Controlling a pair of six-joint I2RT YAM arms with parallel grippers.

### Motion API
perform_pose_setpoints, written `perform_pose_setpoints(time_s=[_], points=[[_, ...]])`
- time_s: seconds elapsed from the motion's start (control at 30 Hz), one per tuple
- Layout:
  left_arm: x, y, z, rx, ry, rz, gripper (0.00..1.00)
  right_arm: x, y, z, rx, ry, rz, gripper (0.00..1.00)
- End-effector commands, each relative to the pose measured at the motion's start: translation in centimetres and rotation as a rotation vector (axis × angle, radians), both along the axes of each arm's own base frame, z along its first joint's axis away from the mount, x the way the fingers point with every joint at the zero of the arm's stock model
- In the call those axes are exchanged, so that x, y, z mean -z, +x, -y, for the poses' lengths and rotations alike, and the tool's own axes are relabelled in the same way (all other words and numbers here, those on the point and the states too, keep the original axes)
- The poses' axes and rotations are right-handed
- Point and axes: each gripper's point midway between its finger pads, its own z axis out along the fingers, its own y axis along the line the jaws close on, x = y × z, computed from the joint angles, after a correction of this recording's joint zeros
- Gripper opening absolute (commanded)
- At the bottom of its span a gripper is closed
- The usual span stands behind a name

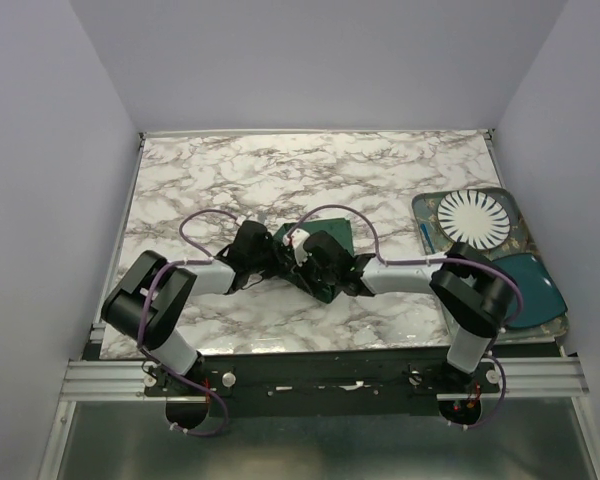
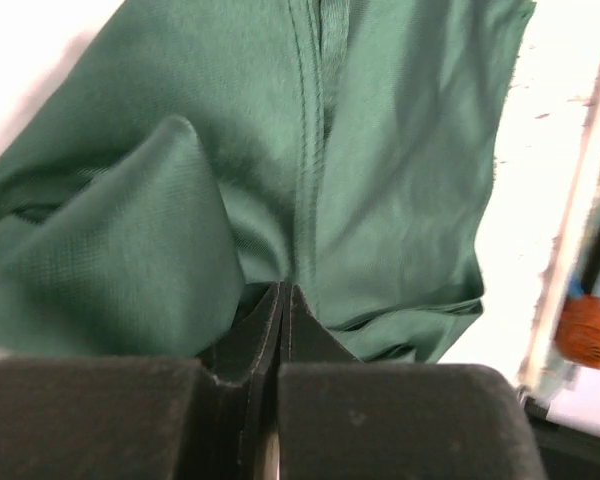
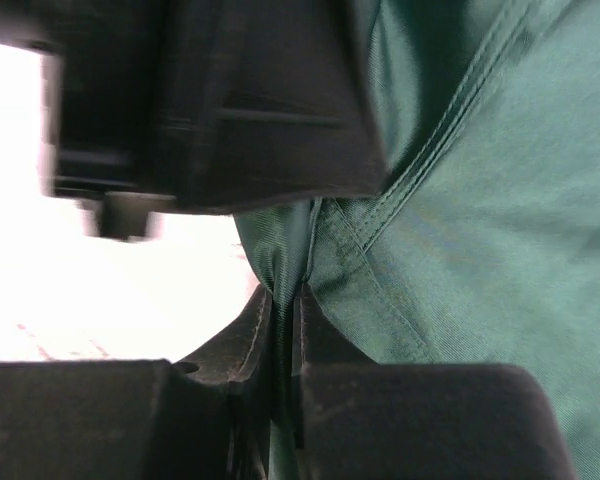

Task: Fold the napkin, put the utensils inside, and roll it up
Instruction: Roll the napkin with the utensil

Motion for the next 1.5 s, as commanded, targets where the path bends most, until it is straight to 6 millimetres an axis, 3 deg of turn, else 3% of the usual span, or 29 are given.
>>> perform_pose_setpoints(time_s=[0.0,0.03,0.07,0.13,0.17,0.2,0.23,0.3,0.33,0.4,0.47,0.53,0.67,0.7,0.93,1.1,1.2,1.47], points=[[0.4,-1.6,-3.8,0.009,0.2,-0.051,0.18,5.0,-3.5,2.4,-0.057,0.015,-0.315,0.04],[-0.5,-1.0,-4.0,0.022,0.222,-0.017,0.31,4.4,-3.6,1.9,-0.091,0.088,-0.364,0.03],[-3.2,0.3,-3.6,0.019,0.212,0.046,0.39,4.6,-3.7,2.0,-0.086,0.111,-0.41,0.01],[-4.6,0.3,-4.3,0.015,0.258,0.055,0.53,3.7,-3.6,1.5,-0.125,0.203,-0.516,0.01],[-6.4,0.9,-4.2,0.021,0.261,0.098,0.56,3.5,-3.6,1.4,-0.13,0.233,-0.559,0.0],[-6.4,0.4,-4.7,0.025,0.284,0.078,0.58,4.2,-3.9,1.5,-0.128,0.244,-0.617,0.01],[-6.7,0.3,-4.9,0.025,0.293,0.078,0.6,3.2,-3.7,1.1,-0.165,0.307,-0.673,0.01],[-6.8,-0.4,-5.2,0.024,0.29,0.053,0.62,4.0,-3.8,1.3,-0.13,0.33,-0.778,0.0],[-6.6,-0.8,-5.2,0.023,0.281,0.037,0.73,3.6,-3.8,1.3,-0.144,0.366,-0.837,0.01],[-5.8,-2.1,-4.7,0.044,0.238,-0.002,0.76,3.1,-3.6,1.1,-0.133,0.403,-0.901,0.0],[-5.0,-3.2,-4.3,0.044,0.185,-0.025,0.63,3.4,-3.7,1.4,-0.114,0.426,-0.989,0.01],[-5.5,-3.0,-2.9,0.064,0.091,0.018,0.44,3.9,-3.7,1.8,-0.098,0.444,-1.068,0.01],[-4.2,-3.2,-1.9,0.088,0.044,-0.017,0.28,4.6,-3.0,2.1,-0.034,0.441,-1.106,0.02],[-4.7,-2.5,-1.4,0.089,0.017,0.014,0.26,4.8,-2.9,2.2,-0.022,0.436,-1.106,0.02],[-3.7,-2.8,-0.8,0.095,-0.022,-0.005,0.11,5.3,-2.4,2.7,0.024,0.407,-1.091,0.04],[-4.3,-2.7,-1.1,0.083,-0.014,0.022,0.1,5.7,-1.9,2.9,0.044,0.372,-1.061,0.04],[-4.2,-2.3,-0.1,0.099,-0.056,0.011,0.08,5.4,-1.8,2.9,0.048,0.376,-1.059,0.04],[-1.2,-2.4,-0.3,0.091,-0.025,-0.035,0.06,5.0,-1.5,2.8,0.056,0.379,-1.047,0.05]])
